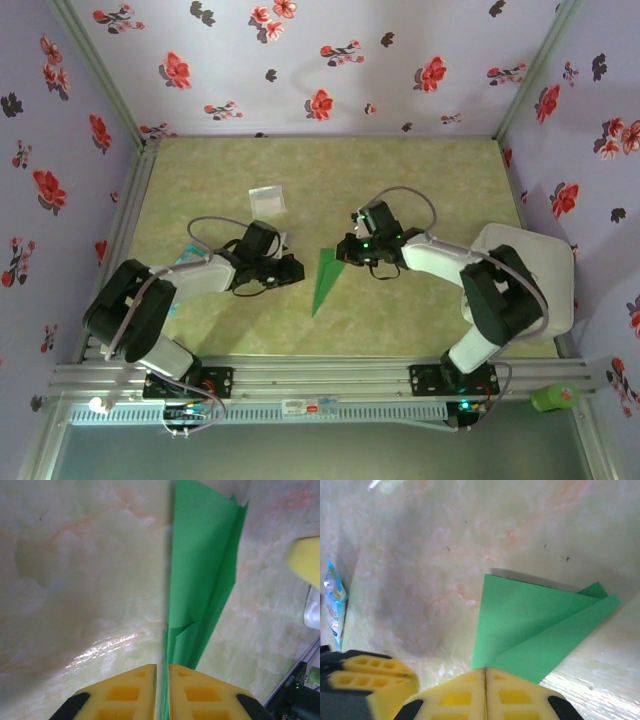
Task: Fold a paper plane with a square sheet of paper (pick it up from the middle)
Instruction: Turn over a paper plane at the center of the table.
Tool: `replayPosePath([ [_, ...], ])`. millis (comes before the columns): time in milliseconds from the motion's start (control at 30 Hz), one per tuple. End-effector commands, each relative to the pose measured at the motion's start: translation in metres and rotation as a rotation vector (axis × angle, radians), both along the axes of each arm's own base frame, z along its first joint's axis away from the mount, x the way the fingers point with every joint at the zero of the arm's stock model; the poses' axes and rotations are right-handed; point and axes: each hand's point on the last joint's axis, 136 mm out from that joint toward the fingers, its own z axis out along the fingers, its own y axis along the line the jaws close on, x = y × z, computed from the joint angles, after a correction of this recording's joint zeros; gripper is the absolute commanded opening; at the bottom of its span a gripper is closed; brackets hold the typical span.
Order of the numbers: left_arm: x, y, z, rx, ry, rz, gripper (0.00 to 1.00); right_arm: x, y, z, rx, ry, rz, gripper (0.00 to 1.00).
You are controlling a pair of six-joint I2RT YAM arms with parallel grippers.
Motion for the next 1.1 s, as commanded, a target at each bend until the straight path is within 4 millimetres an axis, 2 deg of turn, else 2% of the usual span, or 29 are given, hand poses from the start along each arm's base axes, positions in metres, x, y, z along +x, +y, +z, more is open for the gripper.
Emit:
replayPosePath([
  [0,0.000,-0.008,-0.001,-0.001,0.016,-0.061,0.16,-0.002,-0.019,-0.008,-0.038,-0.010,-0.094,0.08],
  [233,-0.004,-0.026,-0.004,-0.037,0.043,-0.133,0.19,-0.006,-0.030,-0.021,-0.039,0.018,-0.184,0.09],
  [500,-0.011,-0.029,-0.019,-0.010,0.076,-0.170,0.20,-0.006,-0.031,-0.024,-0.040,0.037,-0.202,0.10],
  [867,-0.014,-0.041,-0.021,-0.053,0.093,-0.210,0.23,-0.008,-0.036,-0.033,-0.057,0.060,-0.233,0.11],
  [1067,-0.010,-0.042,-0.015,-0.068,0.074,-0.190,0.23,-0.010,-0.037,-0.038,-0.063,0.075,-0.237,0.11],
])
